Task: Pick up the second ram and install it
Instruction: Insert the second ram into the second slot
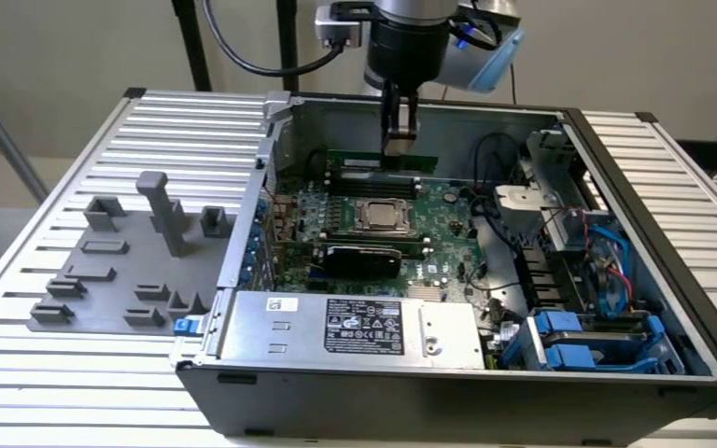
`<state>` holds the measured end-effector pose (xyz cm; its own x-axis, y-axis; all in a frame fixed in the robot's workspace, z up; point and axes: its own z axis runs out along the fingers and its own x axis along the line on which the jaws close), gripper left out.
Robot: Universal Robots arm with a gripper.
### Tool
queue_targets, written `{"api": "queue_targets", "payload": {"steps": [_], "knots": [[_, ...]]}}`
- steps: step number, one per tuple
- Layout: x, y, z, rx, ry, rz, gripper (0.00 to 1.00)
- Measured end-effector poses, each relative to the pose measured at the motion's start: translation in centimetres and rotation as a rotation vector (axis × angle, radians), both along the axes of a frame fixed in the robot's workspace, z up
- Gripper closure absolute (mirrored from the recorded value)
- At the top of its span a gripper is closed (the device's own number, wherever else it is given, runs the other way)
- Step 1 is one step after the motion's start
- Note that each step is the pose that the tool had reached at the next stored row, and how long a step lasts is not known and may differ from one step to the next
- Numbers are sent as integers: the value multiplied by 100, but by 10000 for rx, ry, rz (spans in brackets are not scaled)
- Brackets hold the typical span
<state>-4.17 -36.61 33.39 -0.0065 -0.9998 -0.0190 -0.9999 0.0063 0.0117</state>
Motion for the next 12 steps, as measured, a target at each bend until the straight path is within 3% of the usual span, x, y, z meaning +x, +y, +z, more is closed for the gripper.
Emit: {"api": "queue_targets", "payload": {"steps": [12], "knots": [[-1, -29, -220, -1, 1, -2, 100]]}}
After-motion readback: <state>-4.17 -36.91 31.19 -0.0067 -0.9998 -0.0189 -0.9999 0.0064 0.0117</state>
